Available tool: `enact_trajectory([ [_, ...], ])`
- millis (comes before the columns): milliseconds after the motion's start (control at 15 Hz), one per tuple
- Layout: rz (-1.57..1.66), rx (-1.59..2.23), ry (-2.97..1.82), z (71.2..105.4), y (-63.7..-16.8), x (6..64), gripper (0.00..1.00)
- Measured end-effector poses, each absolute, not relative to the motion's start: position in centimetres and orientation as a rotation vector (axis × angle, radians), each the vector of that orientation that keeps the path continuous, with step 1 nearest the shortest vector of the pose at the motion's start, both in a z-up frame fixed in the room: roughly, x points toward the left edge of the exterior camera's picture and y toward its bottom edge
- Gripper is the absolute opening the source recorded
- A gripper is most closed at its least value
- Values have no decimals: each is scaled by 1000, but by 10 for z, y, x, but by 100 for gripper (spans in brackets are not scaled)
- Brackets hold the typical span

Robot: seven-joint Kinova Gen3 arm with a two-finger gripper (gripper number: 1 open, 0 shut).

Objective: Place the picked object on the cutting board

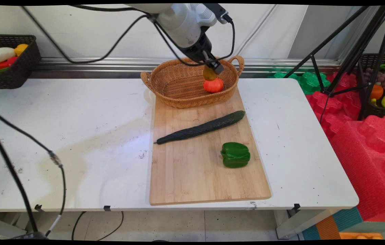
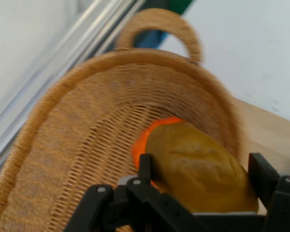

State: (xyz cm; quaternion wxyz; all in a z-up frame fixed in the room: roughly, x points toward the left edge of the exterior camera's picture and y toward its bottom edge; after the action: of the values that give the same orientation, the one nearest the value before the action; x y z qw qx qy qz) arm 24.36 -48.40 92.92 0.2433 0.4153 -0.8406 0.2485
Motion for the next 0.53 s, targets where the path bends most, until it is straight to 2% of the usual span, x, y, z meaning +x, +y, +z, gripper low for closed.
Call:
enact_trajectory([
  [533, 540, 778, -2499, 955, -387, 235, 0],
])
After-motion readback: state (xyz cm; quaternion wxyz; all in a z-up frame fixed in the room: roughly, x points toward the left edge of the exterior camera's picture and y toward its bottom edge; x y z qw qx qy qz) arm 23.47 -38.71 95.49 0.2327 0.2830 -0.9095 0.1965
